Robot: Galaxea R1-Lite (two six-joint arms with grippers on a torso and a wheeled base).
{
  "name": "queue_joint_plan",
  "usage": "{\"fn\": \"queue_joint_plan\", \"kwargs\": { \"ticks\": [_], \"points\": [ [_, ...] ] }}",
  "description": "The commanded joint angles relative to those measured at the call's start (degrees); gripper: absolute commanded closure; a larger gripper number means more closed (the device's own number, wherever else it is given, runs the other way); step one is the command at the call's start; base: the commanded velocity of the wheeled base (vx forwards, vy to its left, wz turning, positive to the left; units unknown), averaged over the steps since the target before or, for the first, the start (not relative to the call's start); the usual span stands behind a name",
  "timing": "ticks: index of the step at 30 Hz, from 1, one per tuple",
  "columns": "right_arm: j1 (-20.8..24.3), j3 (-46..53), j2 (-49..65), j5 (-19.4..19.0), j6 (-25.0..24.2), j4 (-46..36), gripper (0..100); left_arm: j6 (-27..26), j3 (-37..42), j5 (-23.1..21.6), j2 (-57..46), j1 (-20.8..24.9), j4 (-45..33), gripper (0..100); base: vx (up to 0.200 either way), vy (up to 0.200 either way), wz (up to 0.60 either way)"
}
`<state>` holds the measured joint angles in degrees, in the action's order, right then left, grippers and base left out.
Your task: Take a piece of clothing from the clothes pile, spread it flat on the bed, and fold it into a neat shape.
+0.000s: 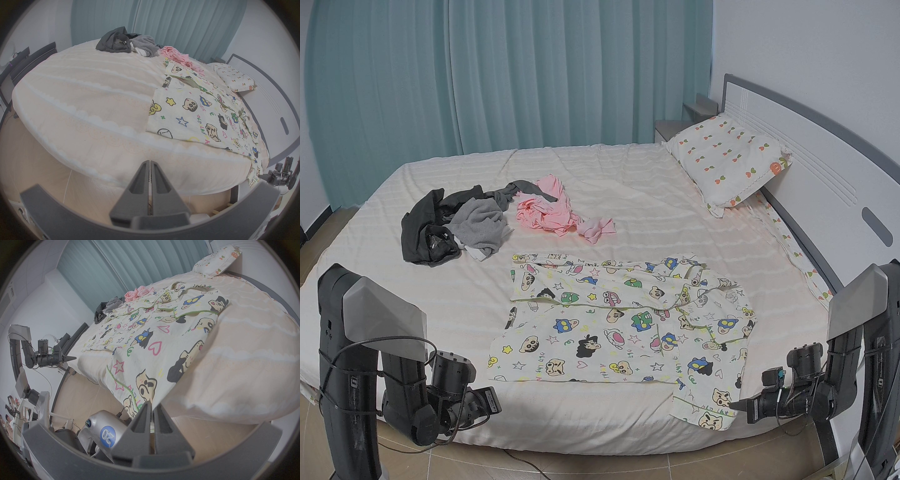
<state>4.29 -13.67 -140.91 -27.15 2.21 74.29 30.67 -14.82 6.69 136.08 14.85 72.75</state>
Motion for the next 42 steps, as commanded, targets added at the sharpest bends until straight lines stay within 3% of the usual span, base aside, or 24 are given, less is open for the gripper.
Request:
{"fn": "queue_joint_plan", "kwargs": {
  "ticks": [1,8,9,13,20,26,36,38,42],
  "points": [
    [-0.2,1.6,1.3,0.2,0.1,0.0,100,0.4,1.3,-0.7,-1.9,-0.2,1.5,100,0.0,0.0,0.0],
    [-4.0,4.3,3.8,0.3,0.8,0.2,100,2.2,7.0,-4.6,-8.5,-4.1,8.5,100,0.0,0.0,0.0],
    [-4.0,4.3,3.8,0.3,0.8,0.2,0,2.2,7.0,-4.6,-8.5,-4.1,8.5,100,0.0,0.0,0.0],
    [-5.2,6.4,9.4,-0.2,0.5,2.1,0,6.1,7.6,-6.3,-16.4,-6.4,9.4,100,0.0,0.0,0.0],
    [-4.6,4.9,15.8,-0.2,-2.5,2.7,0,10.8,5.7,-6.3,-19.2,-6.2,9.5,100,0.057,0.0,0.0],
    [-4.4,-0.4,18.8,-0.2,-14.2,2.7,0,10.8,3.2,-5.8,-19.8,-5.5,9.4,100,0.2,0.0,0.0],
    [-4.2,-4.4,17.6,-0.4,-24.4,2.7,0,11.0,2.2,-5.6,-19.4,-3.7,9.5,100,0.2,0.0,0.0],
    [-3.2,-6.4,17.9,-0.3,-30.6,2.9,0,11.3,2.2,-5.6,-19.4,-3.2,9.5,100,0.2,0.0,0.0],
    [-1.7,-8.8,17.0,0.3,-37.7,5.4,0,13.9,2.1,-5.5,-19.4,-2.5,9.5,100,0.2,0.0,0.0]
  ]
}}
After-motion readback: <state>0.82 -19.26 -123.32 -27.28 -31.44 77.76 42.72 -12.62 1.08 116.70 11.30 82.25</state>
